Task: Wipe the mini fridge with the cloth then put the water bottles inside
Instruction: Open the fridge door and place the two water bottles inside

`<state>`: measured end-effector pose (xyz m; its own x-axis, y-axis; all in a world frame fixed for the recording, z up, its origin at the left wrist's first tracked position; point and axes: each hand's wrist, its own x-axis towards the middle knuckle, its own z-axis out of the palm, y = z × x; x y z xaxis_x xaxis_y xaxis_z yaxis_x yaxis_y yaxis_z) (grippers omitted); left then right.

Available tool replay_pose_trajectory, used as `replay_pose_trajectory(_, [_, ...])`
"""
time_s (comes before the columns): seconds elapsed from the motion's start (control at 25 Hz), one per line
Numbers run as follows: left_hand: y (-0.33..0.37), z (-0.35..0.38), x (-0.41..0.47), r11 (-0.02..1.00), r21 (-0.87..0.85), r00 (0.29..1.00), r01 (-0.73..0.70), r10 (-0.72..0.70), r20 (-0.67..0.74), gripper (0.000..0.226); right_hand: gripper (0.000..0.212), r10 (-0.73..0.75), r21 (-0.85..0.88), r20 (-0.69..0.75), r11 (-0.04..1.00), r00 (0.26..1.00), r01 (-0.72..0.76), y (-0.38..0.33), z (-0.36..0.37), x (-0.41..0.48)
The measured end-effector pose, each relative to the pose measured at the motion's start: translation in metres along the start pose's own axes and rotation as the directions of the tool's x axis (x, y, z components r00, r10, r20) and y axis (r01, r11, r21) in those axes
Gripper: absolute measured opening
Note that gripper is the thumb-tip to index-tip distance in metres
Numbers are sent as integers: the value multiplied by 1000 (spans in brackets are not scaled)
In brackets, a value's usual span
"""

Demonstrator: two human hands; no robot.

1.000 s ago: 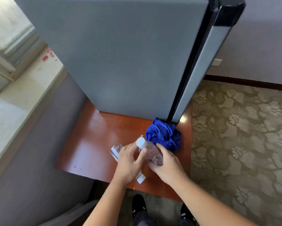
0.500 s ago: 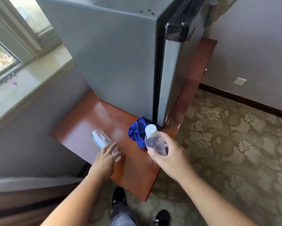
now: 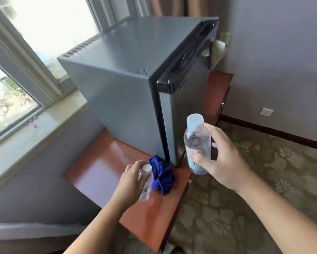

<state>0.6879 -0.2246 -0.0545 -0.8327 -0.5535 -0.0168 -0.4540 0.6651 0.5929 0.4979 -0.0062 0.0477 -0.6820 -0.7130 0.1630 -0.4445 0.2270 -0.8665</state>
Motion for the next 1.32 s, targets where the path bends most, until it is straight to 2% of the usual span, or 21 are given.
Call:
replay_pose_trajectory(0.12, [60,-38,30,971,-227,985,-79,42,-165,29,46,-141,-4,38,990,989,141,-33,-3,46])
replay_pose_trajectory(0.2, [97,-56,54,943,-305,981,-137,86,-174,36,42,-171,-9,80,985,982,172,-49,-4,67])
replay_pose_trajectory(0.32, [116,-67,77,934,-333,979,-128,66,-191,38,42,-281,-111,40,953,959,283,-58,-13,89])
replay_pose_trajectory(0.4, [120,-67,78,936,-336,978,-103,34,-207,38,43,-338,-151,89,925,937,348,-59,-27,102])
replay_pose_trajectory(0.48, [123,-63,77,926,-369,976,-76,-6,-217,35,47,-301,-103,169,942,939,320,-62,-37,115])
replay_pose_trajectory(0.6, [138,-55,73,911,-412,971,-13,-87,-223,40,51,-294,-11,214,953,931,304,-55,-46,121])
replay_pose_trajectory(0.72, [164,-49,64,876,-480,965,53,-168,-201,46,37,-316,-133,349,915,882,381,-55,-60,123])
replay_pose_trajectory(0.84, [190,-40,63,891,-444,949,95,-216,-230,56,28,-279,-217,461,885,842,412,-62,-79,130])
replay_pose_trajectory(0.96, [207,-33,62,912,-379,926,155,-268,-267,59,38,-142,-403,585,804,798,438,-38,-98,116])
replay_pose_trajectory(1.0, [210,-31,62,916,-360,922,179,-284,-263,60,38,-133,-417,590,795,796,441,-22,-103,105])
replay_pose_trajectory(1.12, [226,-32,60,905,-336,898,261,-356,-260,65,32,-273,-165,430,913,860,373,10,-126,81])
replay_pose_trajectory(1.2, [237,-34,60,896,-338,881,289,-387,-272,61,35,-307,-36,345,940,887,339,8,-141,77])
replay_pose_trajectory(1.32, [262,-27,49,892,-349,871,287,-395,-292,29,41,-294,60,323,955,900,290,-2,-160,68])
